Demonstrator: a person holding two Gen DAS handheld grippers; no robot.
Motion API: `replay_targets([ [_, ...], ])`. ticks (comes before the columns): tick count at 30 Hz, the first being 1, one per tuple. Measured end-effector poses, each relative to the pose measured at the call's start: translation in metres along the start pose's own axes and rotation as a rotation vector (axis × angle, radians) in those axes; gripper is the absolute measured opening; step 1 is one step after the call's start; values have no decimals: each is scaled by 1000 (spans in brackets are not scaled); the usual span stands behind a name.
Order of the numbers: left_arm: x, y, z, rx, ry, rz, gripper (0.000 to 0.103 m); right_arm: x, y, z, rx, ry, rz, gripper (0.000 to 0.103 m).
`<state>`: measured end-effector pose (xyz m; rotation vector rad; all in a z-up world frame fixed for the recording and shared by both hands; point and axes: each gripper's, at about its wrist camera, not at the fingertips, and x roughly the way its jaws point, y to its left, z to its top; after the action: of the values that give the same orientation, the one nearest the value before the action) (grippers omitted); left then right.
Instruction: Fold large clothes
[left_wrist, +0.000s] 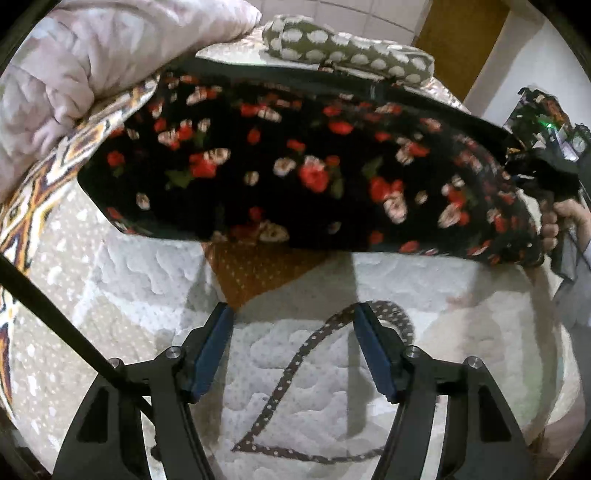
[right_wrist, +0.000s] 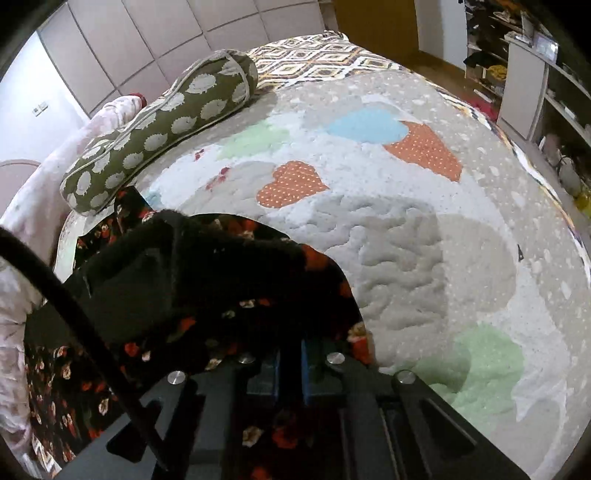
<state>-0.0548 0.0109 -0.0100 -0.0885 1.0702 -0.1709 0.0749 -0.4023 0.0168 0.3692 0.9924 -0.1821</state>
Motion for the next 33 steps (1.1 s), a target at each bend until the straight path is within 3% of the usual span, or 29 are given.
replay_targets([
  [4,8,-5,-1,28,-32,22,78,-15,18,-2,-131,-26,-77,4],
  [7,13,-15,-3,75,-46,52,88,-42,43,-11,-230,-111,-115,11],
  [12,16,-21,-6,102,-75,81,95,-84,86,-52,-357,-132,98,11],
  [15,18,-21,-5,104,-79,67,102,-76,111,-79,-421,-58,206,11],
  [16,20,-22,-5,113,-81,70,103,-69,116,-84,-435,-43,206,11],
  [19,20,-22,-5,118,-88,75,103,-34,116,-103,-431,10,143,11],
  [23,20,-24,-5,125,-88,83,103,-23,106,-103,-369,13,171,12],
  [24,21,-25,-5,126,-89,85,103,-30,108,-101,-372,22,158,12],
  [26,21,-26,-3,126,-91,80,103,-45,109,-102,-371,11,155,24],
  [27,20,-25,-4,125,-89,72,103,-53,109,-102,-371,-1,154,35],
  [31,-2,-14,-9,90,-94,20,90,-88,110,-112,-398,-61,141,37],
  [33,-19,-3,-12,59,-116,-8,90,-103,115,-116,-427,-85,146,37],
])
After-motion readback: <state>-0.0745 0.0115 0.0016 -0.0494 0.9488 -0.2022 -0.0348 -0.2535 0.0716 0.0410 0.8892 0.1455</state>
